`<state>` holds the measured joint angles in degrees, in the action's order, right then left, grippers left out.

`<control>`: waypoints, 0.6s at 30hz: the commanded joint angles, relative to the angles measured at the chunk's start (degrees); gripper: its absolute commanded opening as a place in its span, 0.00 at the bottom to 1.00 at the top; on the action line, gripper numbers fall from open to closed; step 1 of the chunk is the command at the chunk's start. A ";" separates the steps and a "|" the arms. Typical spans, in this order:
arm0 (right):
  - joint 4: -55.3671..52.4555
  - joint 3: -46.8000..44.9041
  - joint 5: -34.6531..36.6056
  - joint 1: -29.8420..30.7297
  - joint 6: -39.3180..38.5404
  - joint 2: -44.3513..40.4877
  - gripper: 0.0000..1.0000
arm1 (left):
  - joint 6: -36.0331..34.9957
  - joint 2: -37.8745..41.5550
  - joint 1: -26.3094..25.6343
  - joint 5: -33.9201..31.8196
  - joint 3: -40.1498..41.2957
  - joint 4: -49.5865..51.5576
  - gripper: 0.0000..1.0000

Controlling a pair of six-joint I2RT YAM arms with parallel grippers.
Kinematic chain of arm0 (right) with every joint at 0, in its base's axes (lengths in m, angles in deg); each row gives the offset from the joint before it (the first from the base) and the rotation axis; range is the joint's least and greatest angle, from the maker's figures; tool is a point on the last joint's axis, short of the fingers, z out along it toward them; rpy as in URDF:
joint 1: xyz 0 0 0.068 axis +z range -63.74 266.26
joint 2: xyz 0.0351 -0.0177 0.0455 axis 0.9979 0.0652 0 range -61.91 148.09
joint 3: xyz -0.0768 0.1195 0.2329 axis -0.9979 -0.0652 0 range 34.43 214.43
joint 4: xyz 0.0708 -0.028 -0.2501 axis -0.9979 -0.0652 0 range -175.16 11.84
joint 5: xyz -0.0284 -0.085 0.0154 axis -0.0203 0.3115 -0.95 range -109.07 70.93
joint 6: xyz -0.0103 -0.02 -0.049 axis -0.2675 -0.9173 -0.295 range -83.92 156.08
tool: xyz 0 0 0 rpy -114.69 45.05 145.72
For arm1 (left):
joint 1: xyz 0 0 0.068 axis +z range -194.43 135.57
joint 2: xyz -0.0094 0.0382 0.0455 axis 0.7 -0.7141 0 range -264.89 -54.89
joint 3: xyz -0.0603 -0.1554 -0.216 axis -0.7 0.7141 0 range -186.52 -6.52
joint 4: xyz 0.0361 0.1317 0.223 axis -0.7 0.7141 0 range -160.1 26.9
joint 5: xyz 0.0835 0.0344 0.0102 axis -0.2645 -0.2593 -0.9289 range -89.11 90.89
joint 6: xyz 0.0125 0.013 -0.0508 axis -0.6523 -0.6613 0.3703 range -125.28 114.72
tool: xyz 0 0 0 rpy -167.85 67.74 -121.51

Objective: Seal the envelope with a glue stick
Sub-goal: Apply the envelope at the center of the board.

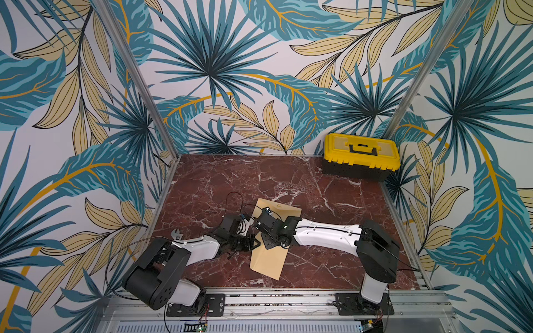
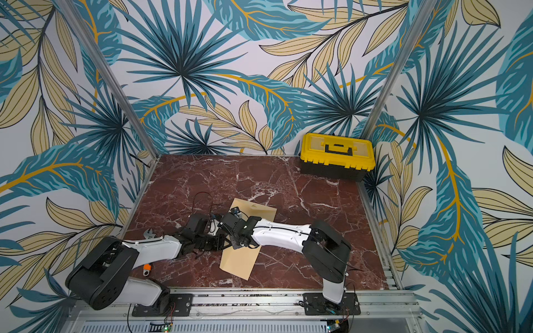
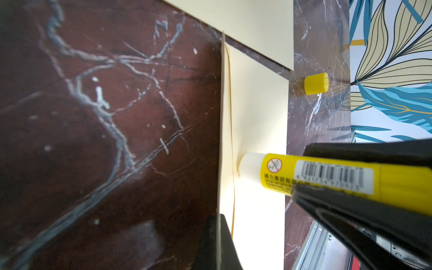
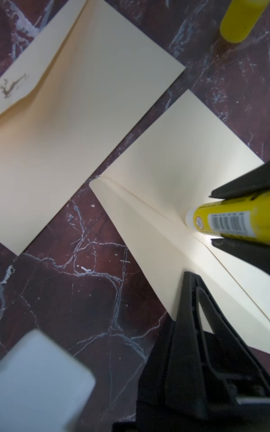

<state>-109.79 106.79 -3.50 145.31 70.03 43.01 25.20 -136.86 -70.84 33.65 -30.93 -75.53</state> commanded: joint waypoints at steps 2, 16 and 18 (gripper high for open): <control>-1.79 0.46 -3.39 -0.15 -1.03 4.31 0.00 | -0.24 1.33 0.29 -0.85 -0.98 2.13 0.00; -7.11 -4.64 -0.82 -0.03 -3.46 0.25 0.00 | -0.77 1.07 0.32 -0.85 -1.26 2.75 0.00; -6.00 -2.62 0.13 -0.03 -2.10 1.66 0.00 | -0.60 1.28 0.36 -0.91 -1.10 2.71 0.00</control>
<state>-110.38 104.21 -7.47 145.51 66.49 40.61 25.16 -136.36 -70.84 33.06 -31.10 -74.27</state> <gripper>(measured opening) 0.268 0.045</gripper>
